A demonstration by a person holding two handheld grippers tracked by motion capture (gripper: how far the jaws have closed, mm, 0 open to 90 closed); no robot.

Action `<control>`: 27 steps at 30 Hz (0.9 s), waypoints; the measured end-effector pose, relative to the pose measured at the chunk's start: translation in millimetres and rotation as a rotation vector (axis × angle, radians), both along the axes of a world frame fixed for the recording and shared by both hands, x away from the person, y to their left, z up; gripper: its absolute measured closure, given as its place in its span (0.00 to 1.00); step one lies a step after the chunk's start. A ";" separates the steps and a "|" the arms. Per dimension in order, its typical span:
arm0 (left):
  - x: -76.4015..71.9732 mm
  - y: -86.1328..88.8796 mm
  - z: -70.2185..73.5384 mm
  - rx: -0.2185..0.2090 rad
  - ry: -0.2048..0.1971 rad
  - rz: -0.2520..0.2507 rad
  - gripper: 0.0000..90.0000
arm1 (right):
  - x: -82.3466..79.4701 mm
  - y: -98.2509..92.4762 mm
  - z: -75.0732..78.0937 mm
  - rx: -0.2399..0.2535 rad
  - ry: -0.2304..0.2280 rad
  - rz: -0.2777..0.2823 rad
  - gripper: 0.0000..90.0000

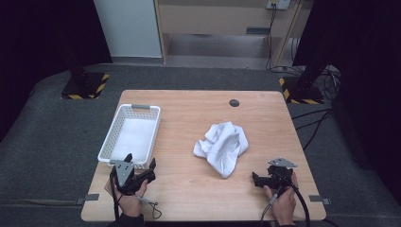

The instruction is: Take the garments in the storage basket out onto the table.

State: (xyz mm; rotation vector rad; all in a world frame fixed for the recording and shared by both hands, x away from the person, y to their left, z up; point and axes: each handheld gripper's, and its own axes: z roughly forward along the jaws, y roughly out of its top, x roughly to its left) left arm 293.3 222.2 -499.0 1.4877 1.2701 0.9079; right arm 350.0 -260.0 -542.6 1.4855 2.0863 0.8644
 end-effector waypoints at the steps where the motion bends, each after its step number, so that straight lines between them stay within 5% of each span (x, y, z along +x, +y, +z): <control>1: -0.3 0.7 -0.1 0.000 -0.001 0.001 0.13 | 0.0 0.0 0.0 0.000 0.000 0.000 0.01; 27: -6.5 11.9 -1.1 -0.003 -0.028 -0.014 0.12 | 0.0 0.0 0.0 0.000 0.000 0.000 0.01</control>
